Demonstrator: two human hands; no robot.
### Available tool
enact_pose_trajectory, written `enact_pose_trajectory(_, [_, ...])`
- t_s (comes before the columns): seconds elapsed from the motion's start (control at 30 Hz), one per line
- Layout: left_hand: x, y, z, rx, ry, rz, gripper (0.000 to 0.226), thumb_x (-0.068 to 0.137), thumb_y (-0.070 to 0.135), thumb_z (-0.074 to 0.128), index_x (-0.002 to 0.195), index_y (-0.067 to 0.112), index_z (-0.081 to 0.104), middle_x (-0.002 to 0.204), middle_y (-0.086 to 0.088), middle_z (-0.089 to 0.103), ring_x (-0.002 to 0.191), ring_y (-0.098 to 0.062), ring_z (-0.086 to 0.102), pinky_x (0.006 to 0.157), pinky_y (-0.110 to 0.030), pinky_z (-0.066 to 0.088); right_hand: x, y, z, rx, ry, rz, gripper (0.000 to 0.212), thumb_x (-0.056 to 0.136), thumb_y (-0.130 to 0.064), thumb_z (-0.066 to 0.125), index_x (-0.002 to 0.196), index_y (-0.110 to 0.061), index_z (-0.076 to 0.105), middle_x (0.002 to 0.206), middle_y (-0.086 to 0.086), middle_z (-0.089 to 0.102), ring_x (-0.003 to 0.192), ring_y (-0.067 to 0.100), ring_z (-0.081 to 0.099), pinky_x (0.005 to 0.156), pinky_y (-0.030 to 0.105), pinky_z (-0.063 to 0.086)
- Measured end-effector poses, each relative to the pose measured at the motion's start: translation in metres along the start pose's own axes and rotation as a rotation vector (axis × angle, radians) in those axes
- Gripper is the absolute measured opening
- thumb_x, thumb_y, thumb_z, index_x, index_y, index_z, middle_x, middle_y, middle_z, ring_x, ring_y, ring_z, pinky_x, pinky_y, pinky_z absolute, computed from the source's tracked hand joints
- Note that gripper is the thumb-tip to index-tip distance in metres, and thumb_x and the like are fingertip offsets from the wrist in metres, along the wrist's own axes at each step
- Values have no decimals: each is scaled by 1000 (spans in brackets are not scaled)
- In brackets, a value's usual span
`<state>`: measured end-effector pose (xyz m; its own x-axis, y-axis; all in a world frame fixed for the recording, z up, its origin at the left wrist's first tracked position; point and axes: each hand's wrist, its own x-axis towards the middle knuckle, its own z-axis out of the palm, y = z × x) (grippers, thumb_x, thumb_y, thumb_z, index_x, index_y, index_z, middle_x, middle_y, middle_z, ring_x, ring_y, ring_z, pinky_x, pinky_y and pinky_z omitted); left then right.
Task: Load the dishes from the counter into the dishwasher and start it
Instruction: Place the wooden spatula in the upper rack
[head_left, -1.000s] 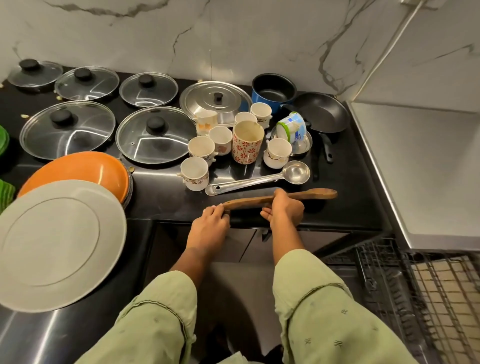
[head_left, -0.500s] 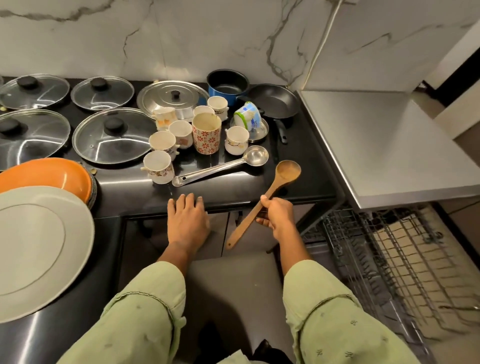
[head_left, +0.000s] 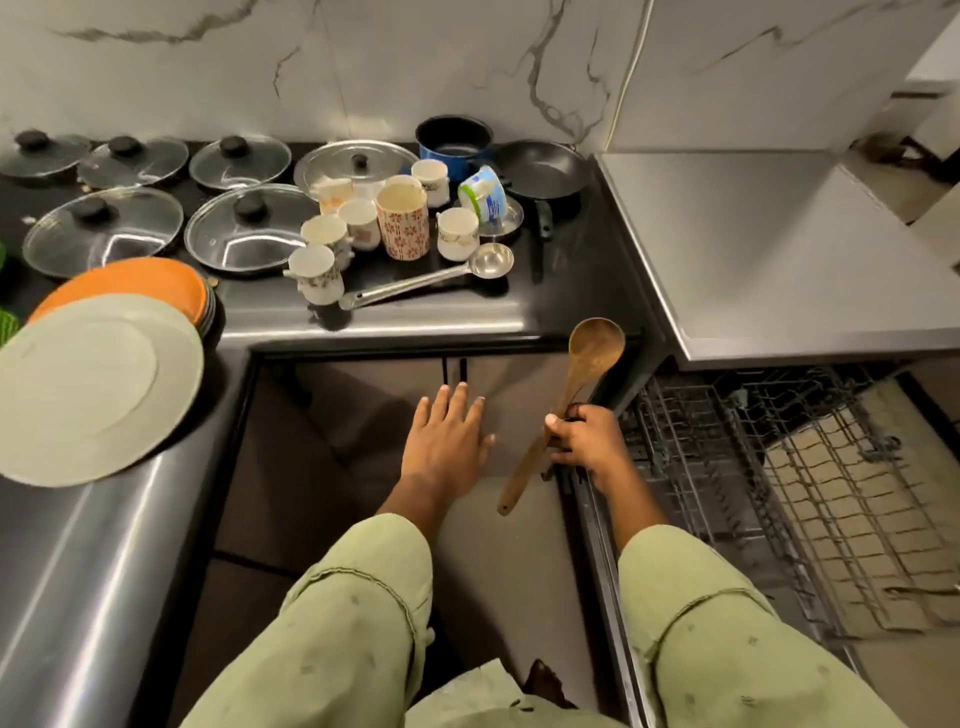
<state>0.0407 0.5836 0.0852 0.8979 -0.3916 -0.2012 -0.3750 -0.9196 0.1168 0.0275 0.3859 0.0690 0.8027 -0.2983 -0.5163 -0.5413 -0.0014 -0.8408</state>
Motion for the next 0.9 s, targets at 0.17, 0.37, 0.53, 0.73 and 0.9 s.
enact_pose_trajectory(0.17, [-46,54,14,-7,-41,-22,60,106,46,26,159,21,13,167,-6,4,153,-26,-2,124,-44,2,-24,34,-41,-25,-58,-27,5,94,-14,64,89,-15,64,96,12,71,83,27,71,61,33,54])
enact_pose_trajectory(0.37, [-104,106,34,-10,-46,-74,59,106,45,26,159,20,15,166,-7,5,153,-27,-1,122,-44,1,-61,71,-73,-29,-129,-15,14,96,-13,60,83,-12,62,89,14,70,78,30,69,69,40,58])
enact_pose_trajectory(0.53, [-140,129,42,-15,-51,-80,59,106,45,26,159,21,14,166,-6,5,153,-27,-2,122,-43,-1,-98,93,-94,-13,-138,-27,18,98,-14,59,81,-8,61,88,16,67,80,29,67,66,37,57])
enact_pose_trajectory(0.73, [-184,162,57,-32,-43,-55,61,106,45,29,158,20,10,166,-6,6,153,-27,0,122,-44,2,-151,121,-126,10,-103,-15,16,98,-10,58,83,-5,60,95,21,67,87,34,67,63,34,58])
enact_pose_trajectory(0.9, [-223,210,75,-69,-67,-22,65,104,45,33,158,19,9,166,-7,9,153,-27,3,124,-44,4,-197,153,-165,-12,-82,11,10,97,-8,57,97,1,63,99,23,69,91,36,69,71,40,59])
